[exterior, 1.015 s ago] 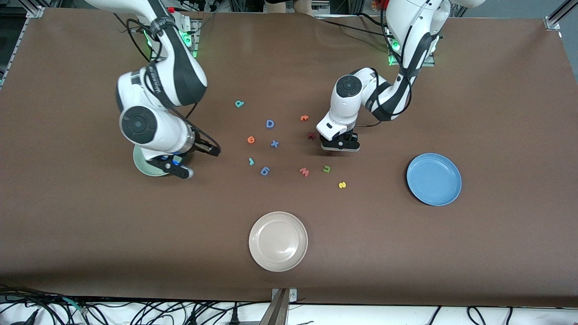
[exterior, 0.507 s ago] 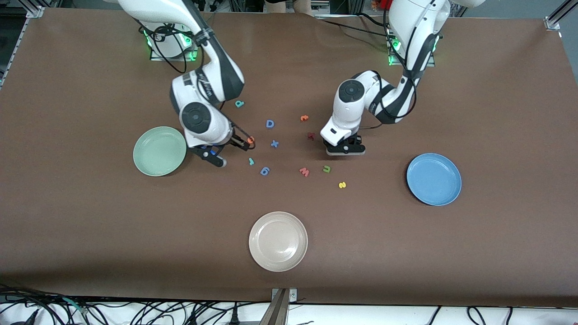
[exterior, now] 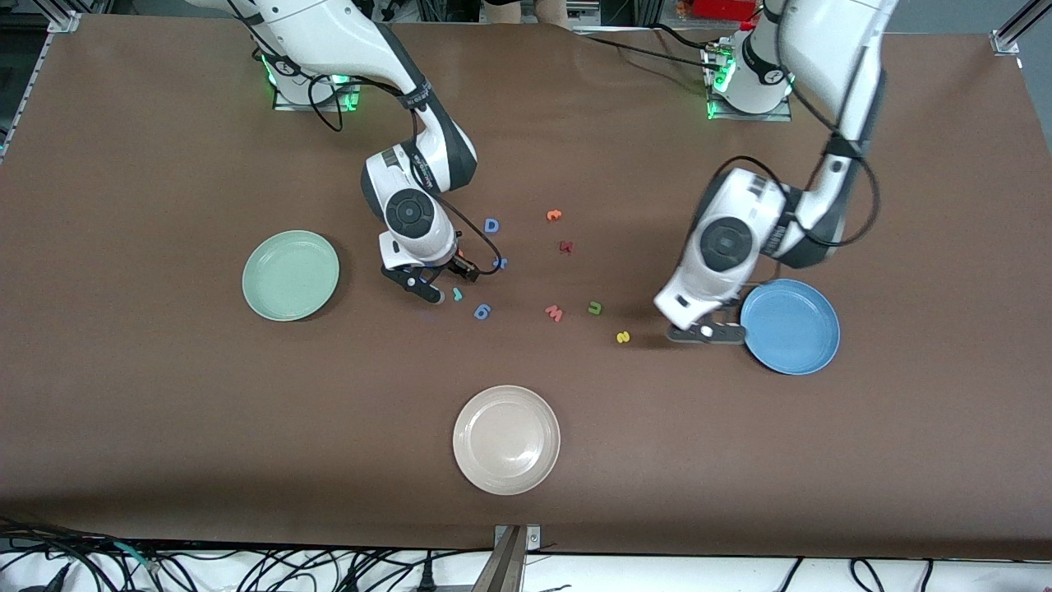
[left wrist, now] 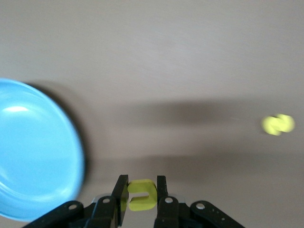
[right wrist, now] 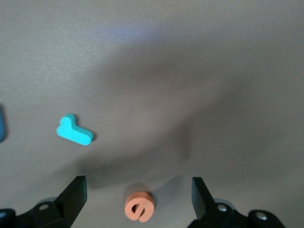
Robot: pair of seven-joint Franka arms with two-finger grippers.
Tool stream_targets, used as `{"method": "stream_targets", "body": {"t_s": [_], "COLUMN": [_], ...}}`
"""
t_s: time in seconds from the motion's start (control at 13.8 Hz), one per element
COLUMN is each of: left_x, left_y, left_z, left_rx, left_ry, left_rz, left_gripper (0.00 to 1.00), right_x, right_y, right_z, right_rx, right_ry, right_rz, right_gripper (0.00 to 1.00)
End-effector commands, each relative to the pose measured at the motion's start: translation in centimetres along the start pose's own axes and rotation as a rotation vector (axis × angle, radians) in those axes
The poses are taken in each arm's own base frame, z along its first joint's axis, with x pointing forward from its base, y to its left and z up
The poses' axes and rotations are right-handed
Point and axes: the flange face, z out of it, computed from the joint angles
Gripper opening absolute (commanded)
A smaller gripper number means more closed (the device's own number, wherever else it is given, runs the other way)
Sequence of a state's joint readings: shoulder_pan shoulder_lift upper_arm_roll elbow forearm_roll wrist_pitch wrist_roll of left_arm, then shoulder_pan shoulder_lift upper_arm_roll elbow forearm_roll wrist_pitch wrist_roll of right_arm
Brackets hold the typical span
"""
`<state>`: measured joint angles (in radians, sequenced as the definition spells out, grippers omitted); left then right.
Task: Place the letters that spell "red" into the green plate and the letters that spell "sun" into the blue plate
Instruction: 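Drop the yellow u on the blue plate while the right gripper grasps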
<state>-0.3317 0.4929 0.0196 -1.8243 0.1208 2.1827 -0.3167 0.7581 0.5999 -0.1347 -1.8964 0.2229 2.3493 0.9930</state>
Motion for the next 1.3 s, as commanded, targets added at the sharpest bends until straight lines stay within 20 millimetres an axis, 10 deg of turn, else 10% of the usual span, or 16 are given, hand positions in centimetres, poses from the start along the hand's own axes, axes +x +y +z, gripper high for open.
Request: {"method": "stream_targets", "body": {"t_s": [0.0, 0.29, 0.43, 0.51, 0.72, 1.23], "left_x": [2.1, 3.1, 3.4, 3.9, 4.3, 4.2], "left_y": [-6.1, -12.6, -14.6, -14.5, -10.2, 5.0], "left_z": [1.1, 4.1, 4.9, 4.7, 3.1, 2.0], "left_rx": [-0.041, -0.051, -0.051, -0.058, -0.119, -0.215], "left_ry": [-0.027, -0.06, -0.065, -0.056, -0.033, -0.021], "left_rz": [0.084, 0.161, 0.208, 0.217, 0.136, -0.029], "left_gripper": [0.0, 0.08, 0.53, 1.0, 1.0, 1.0], "right_x": [-1.3, -2.9, -2.9, -2.9, -2.8, -2.0], "right_y": [-0.4, -1.0, -0.9, -0.9, -0.8, -0.3], "right_z": [-0.5, 0.0, 0.1, 0.1, 0.2, 0.2], "right_rx": [-0.007, -0.006, -0.009, -0.01, -0.013, -0.018], "right_ry": [-0.025, -0.044, -0.046, -0.047, -0.047, -0.049], "right_rz": [0.015, 0.022, 0.024, 0.024, 0.021, 0.028], "right_gripper": [0.95, 0.94, 0.87, 0.8, 0.48, 0.43]}}
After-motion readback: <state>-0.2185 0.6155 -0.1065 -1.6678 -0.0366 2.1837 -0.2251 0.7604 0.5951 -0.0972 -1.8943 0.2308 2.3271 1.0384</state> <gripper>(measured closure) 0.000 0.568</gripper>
